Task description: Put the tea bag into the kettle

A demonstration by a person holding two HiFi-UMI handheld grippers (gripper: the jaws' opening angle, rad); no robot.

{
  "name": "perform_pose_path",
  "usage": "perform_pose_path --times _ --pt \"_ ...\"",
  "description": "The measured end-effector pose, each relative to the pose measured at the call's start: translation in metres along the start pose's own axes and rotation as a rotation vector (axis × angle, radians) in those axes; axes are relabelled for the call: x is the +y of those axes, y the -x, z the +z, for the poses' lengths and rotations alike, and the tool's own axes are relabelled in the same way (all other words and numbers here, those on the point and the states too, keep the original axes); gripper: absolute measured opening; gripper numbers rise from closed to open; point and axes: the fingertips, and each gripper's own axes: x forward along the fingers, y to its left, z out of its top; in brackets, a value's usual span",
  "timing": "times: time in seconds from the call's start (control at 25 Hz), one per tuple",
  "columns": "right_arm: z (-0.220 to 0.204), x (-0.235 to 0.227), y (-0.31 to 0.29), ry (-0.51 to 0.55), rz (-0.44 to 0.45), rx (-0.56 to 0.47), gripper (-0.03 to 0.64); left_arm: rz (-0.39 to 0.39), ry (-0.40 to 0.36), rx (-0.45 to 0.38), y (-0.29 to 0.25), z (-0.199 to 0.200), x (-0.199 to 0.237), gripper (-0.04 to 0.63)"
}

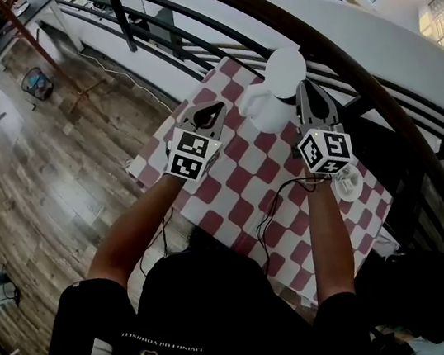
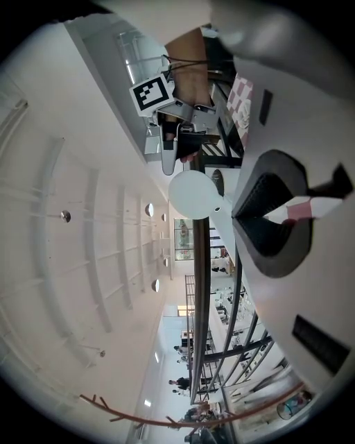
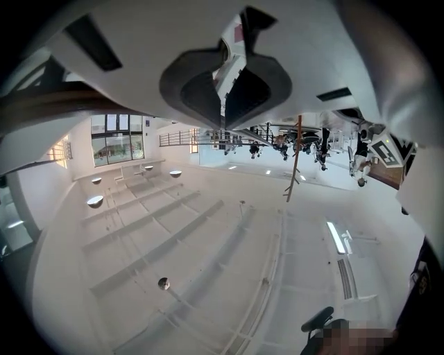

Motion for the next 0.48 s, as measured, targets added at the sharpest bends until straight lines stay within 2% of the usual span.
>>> perform_pose_path --times 0.48 --pt "-0.011 0.006 -0.008 0.016 0.008 0.039 0.028 -0.004 0.006 -0.007 0.000 0.003 0.000 -0.002"
